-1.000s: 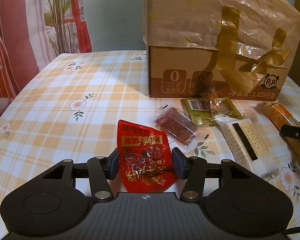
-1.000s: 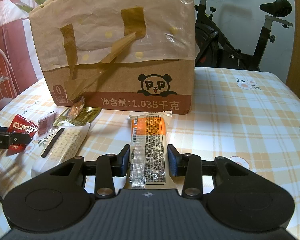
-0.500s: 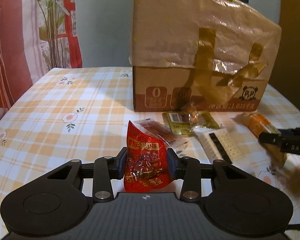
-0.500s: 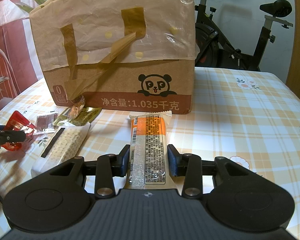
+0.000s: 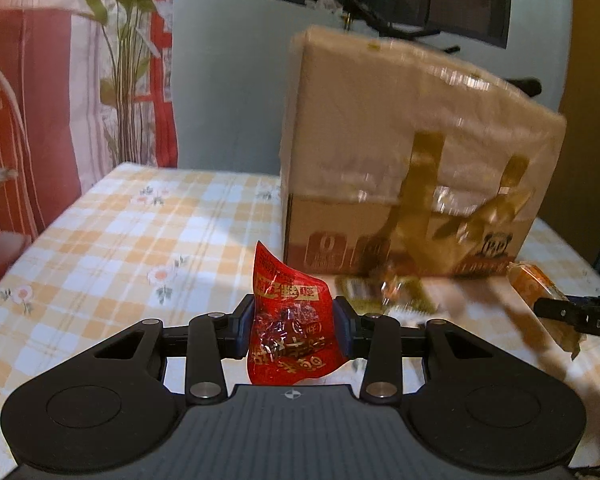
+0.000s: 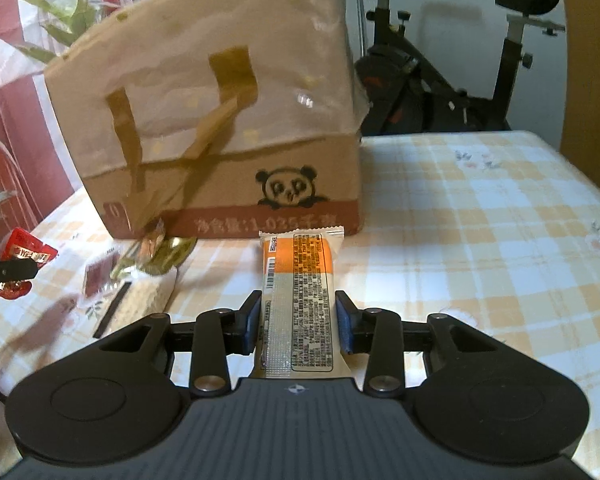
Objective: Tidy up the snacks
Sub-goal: 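Lift both held packets and carry them over the box, then open both tools to drop the red packet and wafer bar into the box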
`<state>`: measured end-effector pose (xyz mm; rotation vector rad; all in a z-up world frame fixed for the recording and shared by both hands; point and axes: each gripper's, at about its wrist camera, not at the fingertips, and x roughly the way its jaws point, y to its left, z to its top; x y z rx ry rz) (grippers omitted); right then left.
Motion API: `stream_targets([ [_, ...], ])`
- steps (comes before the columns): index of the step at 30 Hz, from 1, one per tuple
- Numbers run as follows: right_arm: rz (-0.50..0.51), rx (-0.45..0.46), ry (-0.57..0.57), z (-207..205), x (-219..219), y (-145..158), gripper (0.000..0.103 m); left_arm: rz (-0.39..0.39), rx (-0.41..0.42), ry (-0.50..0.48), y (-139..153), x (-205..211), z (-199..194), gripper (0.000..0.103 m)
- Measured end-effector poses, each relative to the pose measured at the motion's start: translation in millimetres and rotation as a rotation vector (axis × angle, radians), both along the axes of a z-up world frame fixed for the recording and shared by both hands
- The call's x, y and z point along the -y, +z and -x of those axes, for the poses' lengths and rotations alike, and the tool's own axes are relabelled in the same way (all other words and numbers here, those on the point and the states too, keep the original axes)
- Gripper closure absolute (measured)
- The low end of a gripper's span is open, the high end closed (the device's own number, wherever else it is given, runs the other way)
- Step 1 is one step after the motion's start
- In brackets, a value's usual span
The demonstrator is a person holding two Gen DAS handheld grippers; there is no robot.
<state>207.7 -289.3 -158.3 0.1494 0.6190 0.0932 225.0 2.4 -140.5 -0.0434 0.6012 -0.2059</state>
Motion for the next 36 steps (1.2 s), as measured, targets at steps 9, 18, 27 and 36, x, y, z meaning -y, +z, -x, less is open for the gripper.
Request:
stream_targets([
  [9,0.019,0.205,0.055,13,6,70,0.064,0.025,0.183,-0.063,67,18,-12,0.060],
  [18,0.021,0.409,0.123,-25,2,160,0.064,0.086,0.290,-0.161,138,68,-76,0.060],
  [27,0.187,0.326,0.126,-122,-20,165,0.064,0.058,0.200,-0.172,129,122,-164,0.060],
  [36,0.220,0.227,0.106,-143,-20,142,0.063,0.009,0.127,-0.189,113,134,-190,0.048],
])
